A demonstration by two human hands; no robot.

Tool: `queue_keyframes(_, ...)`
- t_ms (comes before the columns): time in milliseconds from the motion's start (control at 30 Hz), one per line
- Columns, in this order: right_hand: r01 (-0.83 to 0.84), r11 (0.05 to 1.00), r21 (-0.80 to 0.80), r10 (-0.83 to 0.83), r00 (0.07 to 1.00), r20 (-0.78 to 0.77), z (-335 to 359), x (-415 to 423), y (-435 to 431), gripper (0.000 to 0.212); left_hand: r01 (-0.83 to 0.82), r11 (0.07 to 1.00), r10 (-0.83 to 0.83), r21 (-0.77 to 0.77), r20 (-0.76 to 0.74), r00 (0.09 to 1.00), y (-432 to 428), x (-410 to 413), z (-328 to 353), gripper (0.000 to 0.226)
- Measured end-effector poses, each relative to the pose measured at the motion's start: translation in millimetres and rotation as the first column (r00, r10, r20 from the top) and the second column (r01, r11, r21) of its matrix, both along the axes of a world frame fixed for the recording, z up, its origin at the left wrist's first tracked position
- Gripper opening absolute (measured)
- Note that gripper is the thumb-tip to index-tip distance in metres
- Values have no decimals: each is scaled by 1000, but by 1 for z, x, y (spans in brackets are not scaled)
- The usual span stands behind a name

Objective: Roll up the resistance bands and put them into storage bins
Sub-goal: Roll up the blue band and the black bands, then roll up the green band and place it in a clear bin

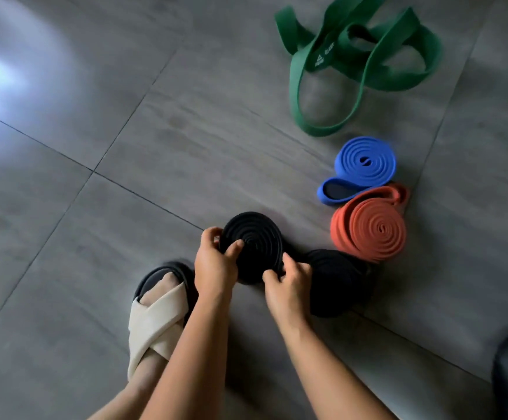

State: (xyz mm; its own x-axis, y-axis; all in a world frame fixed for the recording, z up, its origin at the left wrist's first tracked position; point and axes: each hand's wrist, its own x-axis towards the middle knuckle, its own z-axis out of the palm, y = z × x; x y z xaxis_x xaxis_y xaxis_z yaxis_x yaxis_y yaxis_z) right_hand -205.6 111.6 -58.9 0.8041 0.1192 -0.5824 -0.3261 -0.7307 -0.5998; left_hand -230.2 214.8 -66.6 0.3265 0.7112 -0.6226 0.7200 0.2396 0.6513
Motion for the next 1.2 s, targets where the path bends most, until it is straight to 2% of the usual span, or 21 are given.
queue_keyframes(133,-50,998,-45,51,998,22,-7,-2,1,48,116,980,-95,160,-135,986,-6,4,-3,39)
queue_keyframes(367,-83,993,-88,91,991,96,-4,-8,-3,52,135,979,-114,151,-142,983,-16,-1,-5,42)
queue_keyframes(600,-67,996,-61,73,991,110,-9,-8,-8,58,190,967,-146,173,-239,960,-24,-1,0,46)
queue_keyframes(767,-153,987,-57,159,979,124,-5,-4,-18,59,103,993,-93,66,-136,986,-23,0,0,53)
queue_keyframes(900,-276,944,-181,298,949,103,-3,3,-24,50,106,990,-99,95,-77,992,-26,-2,-1,55)
queue_keyframes(1000,-300,929,-214,317,947,50,1,11,-27,49,91,992,-88,86,-37,995,-23,-2,-5,54)
queue_keyframes(1133,-304,923,-236,325,944,55,9,21,-26,45,98,991,-98,92,-7,995,-20,-4,-7,58)
queue_keyframes(1200,-376,878,-294,397,918,12,12,32,-25,39,109,989,-110,102,-1,994,-20,-2,-7,59)
